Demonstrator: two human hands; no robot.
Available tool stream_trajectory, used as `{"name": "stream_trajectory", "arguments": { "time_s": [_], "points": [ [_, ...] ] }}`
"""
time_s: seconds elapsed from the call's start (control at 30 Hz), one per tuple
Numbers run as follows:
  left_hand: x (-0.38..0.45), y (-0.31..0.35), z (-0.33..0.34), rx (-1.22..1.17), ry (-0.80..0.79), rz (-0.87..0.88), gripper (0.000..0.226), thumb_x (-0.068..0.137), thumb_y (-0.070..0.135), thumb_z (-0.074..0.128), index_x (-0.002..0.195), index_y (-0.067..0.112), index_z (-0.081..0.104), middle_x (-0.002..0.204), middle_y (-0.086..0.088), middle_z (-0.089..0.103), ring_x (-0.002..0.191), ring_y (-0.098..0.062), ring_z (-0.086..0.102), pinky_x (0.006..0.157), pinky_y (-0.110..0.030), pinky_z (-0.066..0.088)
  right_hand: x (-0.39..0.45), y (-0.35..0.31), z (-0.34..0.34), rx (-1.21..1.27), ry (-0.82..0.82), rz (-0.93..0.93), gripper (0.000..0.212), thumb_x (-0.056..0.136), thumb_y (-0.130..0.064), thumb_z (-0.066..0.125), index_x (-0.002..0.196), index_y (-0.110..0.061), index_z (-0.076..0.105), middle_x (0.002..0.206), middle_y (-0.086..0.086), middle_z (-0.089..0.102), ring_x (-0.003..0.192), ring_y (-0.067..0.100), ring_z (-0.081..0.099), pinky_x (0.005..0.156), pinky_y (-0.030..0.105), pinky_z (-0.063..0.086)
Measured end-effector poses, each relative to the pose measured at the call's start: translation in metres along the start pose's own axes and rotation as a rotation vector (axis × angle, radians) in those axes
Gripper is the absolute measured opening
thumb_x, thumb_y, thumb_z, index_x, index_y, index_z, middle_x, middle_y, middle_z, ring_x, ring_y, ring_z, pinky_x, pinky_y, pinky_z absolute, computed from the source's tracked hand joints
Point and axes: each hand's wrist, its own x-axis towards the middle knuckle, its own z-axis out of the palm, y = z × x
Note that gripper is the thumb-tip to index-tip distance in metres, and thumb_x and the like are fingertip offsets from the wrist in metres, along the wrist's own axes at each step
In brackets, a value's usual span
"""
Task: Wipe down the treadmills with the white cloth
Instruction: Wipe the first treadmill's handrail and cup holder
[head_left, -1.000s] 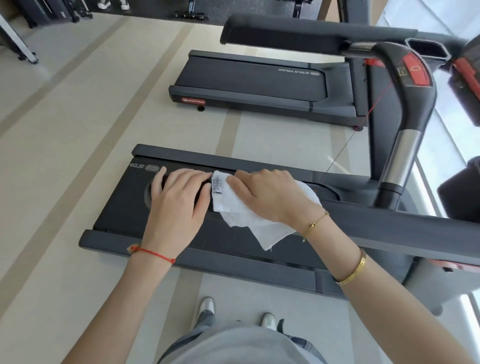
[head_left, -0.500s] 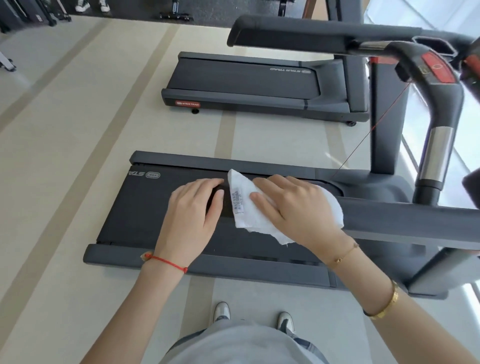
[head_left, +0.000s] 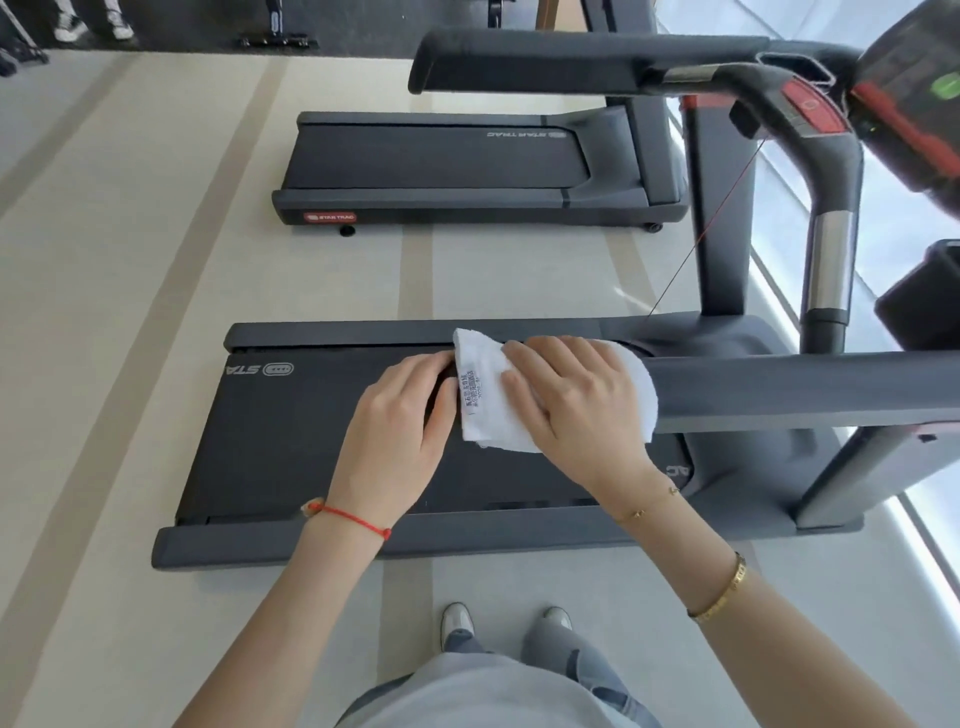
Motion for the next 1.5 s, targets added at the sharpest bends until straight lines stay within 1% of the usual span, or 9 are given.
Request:
{"name": "stream_trajectory", "arguments": {
  "time_s": [0.1, 0.33, 0.6, 0.7, 0.77, 0.87, 1.0, 1.13, 1.5],
  "points": [
    [-0.001, 0.000, 0.000, 0.037, 0.006, 0.001, 0.032, 0.102, 0.022, 0.043, 0.126, 0.011, 0.061, 0.120, 0.000, 0.065, 0.109, -0.018, 0.060, 0.095, -0.036, 0.048, -0.014, 0.030, -0.013, -0.045, -0.007, -0.019, 0.031, 0.101, -0.031, 0.043, 0.109, -0.016, 0.069, 0.096, -0.001, 0.067, 0.089, 0.025, 0.060, 0.082, 0.038, 0.045],
    [-0.001, 0.003, 0.001, 0.036, 0.002, -0.018, 0.032, 0.102, 0.021, 0.043, 0.127, 0.010, 0.060, 0.120, -0.001, 0.065, 0.109, -0.018, 0.060, 0.096, -0.037, 0.048, 0.003, 0.032, -0.020, -0.103, -0.101, 0.307, 0.033, 0.092, -0.023, 0.038, 0.061, -0.017, 0.050, 0.059, -0.001, 0.049, 0.058, 0.025, 0.040, 0.062, 0.040, 0.036],
    [-0.001, 0.004, 0.003, 0.038, 0.001, -0.024, 0.031, 0.102, 0.018, 0.044, 0.125, 0.008, 0.061, 0.119, -0.003, 0.065, 0.109, -0.021, 0.059, 0.094, -0.040, 0.048, -0.002, 0.033, -0.020, -0.011, -0.235, -0.033, 0.038, 0.103, -0.041, 0.034, 0.112, -0.021, 0.065, 0.095, -0.003, 0.065, 0.084, 0.023, 0.057, 0.076, 0.039, 0.043],
    [-0.001, 0.006, 0.002, 0.031, 0.007, -0.028, 0.030, 0.102, 0.018, 0.044, 0.126, 0.008, 0.060, 0.119, -0.002, 0.064, 0.110, -0.020, 0.060, 0.095, -0.041, 0.048, -0.009, 0.059, -0.034, -0.074, -0.157, 0.140, 0.033, 0.098, -0.030, 0.040, 0.082, -0.019, 0.066, 0.071, -0.001, 0.059, 0.066, 0.026, 0.051, 0.065, 0.039, 0.040],
    [-0.001, 0.007, 0.003, 0.039, 0.004, -0.041, 0.031, 0.102, 0.018, 0.043, 0.126, 0.009, 0.060, 0.120, -0.002, 0.064, 0.111, -0.020, 0.059, 0.097, -0.041, 0.047, 0.002, 0.059, -0.031, -0.096, -0.224, 0.294, 0.038, 0.094, -0.027, 0.036, 0.058, -0.018, 0.047, 0.057, 0.001, 0.048, 0.058, 0.028, 0.043, 0.058, 0.038, 0.033],
    [-0.001, 0.007, 0.003, 0.040, -0.002, -0.043, 0.031, 0.102, 0.017, 0.043, 0.127, 0.008, 0.060, 0.121, -0.003, 0.064, 0.112, -0.021, 0.058, 0.098, -0.042, 0.046, 0.021, 0.036, -0.014, -0.063, -0.341, 0.275, 0.038, 0.091, -0.028, 0.034, 0.055, -0.017, 0.029, 0.054, -0.001, 0.042, 0.055, 0.029, 0.041, 0.053, 0.035, 0.019],
    [0.000, 0.005, 0.004, 0.044, -0.009, -0.029, 0.035, 0.101, 0.020, 0.039, 0.126, 0.008, 0.059, 0.120, -0.003, 0.064, 0.111, -0.023, 0.058, 0.095, -0.043, 0.047, 0.014, 0.011, -0.004, -0.008, -0.180, 0.096, 0.039, 0.098, -0.030, 0.032, 0.066, -0.020, 0.052, 0.059, -0.005, 0.047, 0.056, 0.023, 0.042, 0.057, 0.037, 0.037],
    [0.001, 0.014, 0.010, 0.112, 0.042, 0.023, 0.034, 0.099, 0.025, 0.042, 0.124, 0.011, 0.061, 0.124, -0.001, 0.063, 0.116, -0.021, 0.056, 0.101, -0.040, 0.044, -0.010, 0.032, -0.004, 0.026, 0.030, -0.052, 0.028, 0.099, -0.032, 0.047, 0.103, -0.017, 0.070, 0.092, -0.002, 0.068, 0.080, 0.023, 0.060, 0.075, 0.036, 0.047],
    [0.027, 0.094, 0.080, 0.283, 0.106, 0.119, 0.023, 0.097, 0.023, 0.048, 0.106, 0.018, 0.069, 0.103, 0.007, 0.070, 0.097, -0.017, 0.064, 0.100, -0.039, 0.040, -0.042, 0.130, -0.026, -0.027, 0.138, -0.004, 0.025, 0.096, -0.023, 0.046, 0.096, -0.016, 0.070, 0.086, -0.002, 0.067, 0.075, 0.023, 0.059, 0.071, 0.035, 0.045]
  ]
}}
